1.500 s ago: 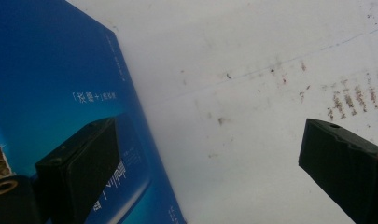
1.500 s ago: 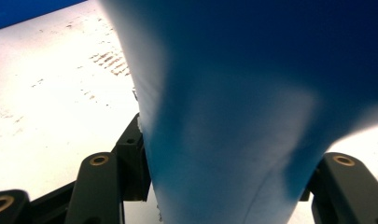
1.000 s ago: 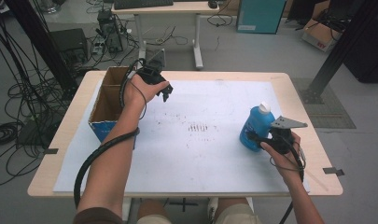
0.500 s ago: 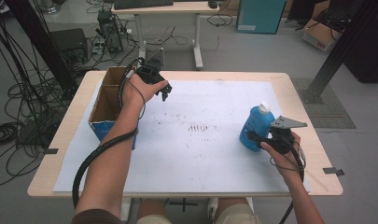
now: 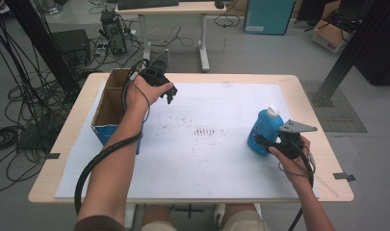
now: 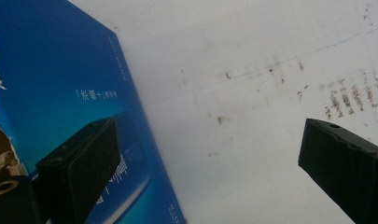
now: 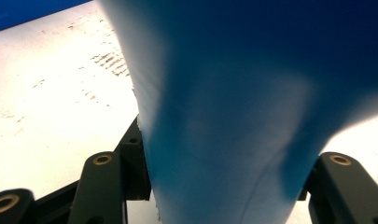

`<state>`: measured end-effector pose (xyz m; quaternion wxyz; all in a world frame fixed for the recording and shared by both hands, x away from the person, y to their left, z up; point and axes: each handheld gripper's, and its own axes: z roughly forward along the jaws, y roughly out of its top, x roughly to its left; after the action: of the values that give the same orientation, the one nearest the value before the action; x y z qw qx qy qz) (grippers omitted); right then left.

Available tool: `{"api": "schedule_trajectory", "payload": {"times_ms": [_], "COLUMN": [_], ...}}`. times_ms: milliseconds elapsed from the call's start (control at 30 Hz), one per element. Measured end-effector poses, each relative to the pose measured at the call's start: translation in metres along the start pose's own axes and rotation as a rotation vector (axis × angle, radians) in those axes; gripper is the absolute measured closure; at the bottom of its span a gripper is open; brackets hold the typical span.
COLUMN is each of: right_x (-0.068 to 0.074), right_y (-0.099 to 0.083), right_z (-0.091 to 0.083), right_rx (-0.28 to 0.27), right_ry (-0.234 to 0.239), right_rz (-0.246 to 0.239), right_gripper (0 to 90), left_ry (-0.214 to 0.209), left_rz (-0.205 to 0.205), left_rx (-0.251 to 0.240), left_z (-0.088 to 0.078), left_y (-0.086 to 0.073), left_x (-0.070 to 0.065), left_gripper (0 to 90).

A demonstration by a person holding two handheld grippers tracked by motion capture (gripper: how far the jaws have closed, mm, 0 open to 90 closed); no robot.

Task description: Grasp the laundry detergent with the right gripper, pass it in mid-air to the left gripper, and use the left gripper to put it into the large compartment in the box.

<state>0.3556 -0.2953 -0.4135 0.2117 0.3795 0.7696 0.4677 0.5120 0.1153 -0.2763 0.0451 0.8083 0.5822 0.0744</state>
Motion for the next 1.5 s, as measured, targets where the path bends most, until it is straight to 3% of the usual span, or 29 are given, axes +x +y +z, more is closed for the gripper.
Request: {"api": "schedule_trajectory", "payload": {"times_ms": [1500], "right_x": [0.0008], "right_y": [-0.0006], "right_z": [-0.0003], "right_rx": [-0.002], "right_ry": [-0.002], "right_rz": [0.000], "right_gripper": [42.8], "left_ry": [-0.002], "left_rz": [0.003], "left_rx": [-0.017], "left_z": [-0.0097], "left_y": [-0.0019], "left_x": [-0.0037], "left_gripper": [6.0]}}
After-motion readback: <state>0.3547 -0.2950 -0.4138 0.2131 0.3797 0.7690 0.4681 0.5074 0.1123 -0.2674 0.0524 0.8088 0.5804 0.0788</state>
